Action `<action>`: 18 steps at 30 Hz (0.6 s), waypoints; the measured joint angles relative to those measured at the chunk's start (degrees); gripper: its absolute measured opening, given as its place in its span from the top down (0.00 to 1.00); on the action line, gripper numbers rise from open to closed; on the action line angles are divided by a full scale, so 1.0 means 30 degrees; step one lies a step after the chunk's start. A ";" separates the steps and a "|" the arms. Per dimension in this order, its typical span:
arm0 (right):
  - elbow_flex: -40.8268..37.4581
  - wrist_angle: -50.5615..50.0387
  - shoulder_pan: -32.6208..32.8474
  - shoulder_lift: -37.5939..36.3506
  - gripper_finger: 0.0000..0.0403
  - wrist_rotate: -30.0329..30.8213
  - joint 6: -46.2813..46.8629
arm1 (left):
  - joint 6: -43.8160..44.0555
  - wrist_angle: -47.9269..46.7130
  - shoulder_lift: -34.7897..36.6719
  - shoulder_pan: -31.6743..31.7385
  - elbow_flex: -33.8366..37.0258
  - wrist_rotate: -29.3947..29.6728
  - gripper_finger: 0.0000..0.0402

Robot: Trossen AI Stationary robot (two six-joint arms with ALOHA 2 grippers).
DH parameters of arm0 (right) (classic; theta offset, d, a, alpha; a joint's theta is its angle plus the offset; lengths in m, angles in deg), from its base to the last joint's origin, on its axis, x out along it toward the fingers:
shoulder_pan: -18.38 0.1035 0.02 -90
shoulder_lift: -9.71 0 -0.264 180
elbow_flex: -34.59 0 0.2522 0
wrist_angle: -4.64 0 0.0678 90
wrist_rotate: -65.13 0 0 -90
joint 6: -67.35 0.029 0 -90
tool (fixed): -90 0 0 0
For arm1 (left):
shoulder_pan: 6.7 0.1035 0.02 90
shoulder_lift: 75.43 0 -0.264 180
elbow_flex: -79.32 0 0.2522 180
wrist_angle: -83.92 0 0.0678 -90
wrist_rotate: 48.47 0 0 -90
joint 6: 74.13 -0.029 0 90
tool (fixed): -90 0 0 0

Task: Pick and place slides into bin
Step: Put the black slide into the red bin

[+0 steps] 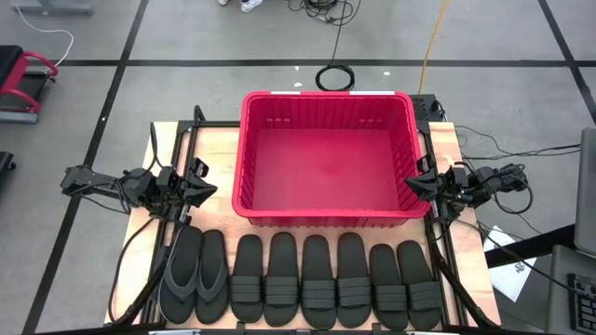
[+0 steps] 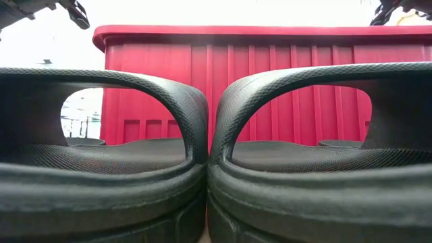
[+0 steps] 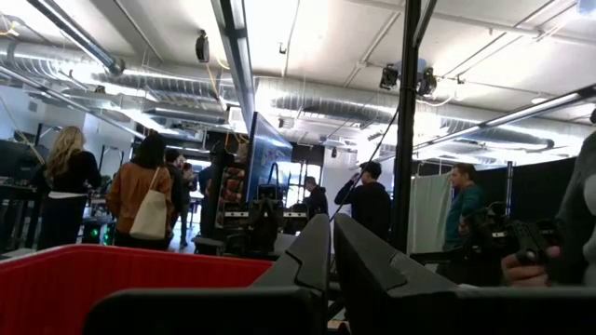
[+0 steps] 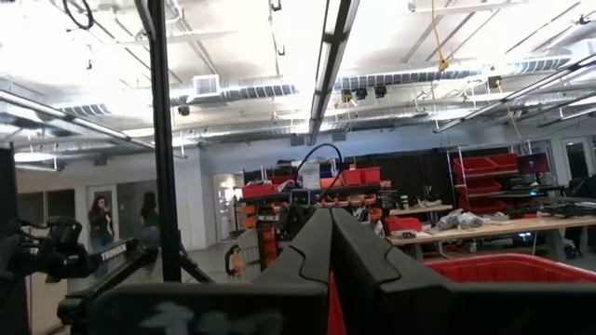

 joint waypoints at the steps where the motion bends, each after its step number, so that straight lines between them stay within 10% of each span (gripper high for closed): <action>1: 0.0000 0.0541 0.0001 0.0176 1.00 0.0000 0.0003 | -0.0003 0.0006 -0.0006 -0.0003 -0.0001 0.0006 0.94; 9: 0.2627 0.2432 -0.0002 0.3609 0.89 0.0007 -0.2205 | -0.0007 0.0006 -0.0005 -0.0005 0.0003 0.0006 0.94; 18: 1.1515 -0.5232 0.0006 0.9659 0.69 0.0474 -0.2895 | -0.0007 -0.0001 -0.0006 0.0001 0.0003 0.0363 0.94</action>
